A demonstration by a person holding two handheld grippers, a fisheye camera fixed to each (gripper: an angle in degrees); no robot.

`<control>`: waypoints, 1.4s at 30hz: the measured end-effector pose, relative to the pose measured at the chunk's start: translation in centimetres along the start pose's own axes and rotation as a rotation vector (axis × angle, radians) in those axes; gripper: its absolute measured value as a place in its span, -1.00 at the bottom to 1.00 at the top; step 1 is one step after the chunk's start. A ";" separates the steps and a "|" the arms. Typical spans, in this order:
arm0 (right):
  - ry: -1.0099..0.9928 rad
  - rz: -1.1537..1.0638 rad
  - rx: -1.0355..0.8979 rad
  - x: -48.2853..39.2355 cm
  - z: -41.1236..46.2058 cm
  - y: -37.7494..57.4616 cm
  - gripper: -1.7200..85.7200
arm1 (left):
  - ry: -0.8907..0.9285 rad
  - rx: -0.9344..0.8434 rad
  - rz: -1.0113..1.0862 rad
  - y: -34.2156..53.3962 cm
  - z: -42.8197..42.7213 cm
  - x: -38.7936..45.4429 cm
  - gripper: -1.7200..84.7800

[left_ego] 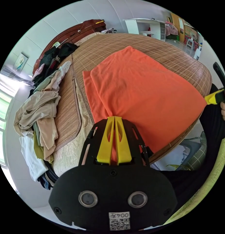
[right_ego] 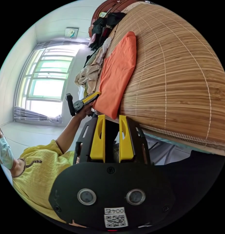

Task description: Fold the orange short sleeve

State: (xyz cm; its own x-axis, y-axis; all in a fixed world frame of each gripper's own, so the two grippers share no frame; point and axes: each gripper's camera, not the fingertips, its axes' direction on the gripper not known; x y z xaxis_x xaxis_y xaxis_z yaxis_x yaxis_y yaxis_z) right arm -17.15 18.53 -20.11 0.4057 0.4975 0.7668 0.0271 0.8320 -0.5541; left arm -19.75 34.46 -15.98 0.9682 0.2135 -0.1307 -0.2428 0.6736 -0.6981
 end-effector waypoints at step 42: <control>0.690 -0.416 -0.213 -8.9 9.7 -5.8 -0.92 | 0.070 0.230 0.316 -2.2 -7.6 11.3 -0.94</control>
State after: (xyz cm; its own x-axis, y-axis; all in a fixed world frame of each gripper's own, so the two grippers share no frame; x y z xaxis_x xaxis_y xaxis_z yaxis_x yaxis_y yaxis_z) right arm -29.79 11.61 -20.57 0.7911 -0.1605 0.5902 0.4430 0.8158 -0.3719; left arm -7.77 30.02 -21.23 0.8432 0.3923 -0.3677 -0.5294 0.7249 -0.4407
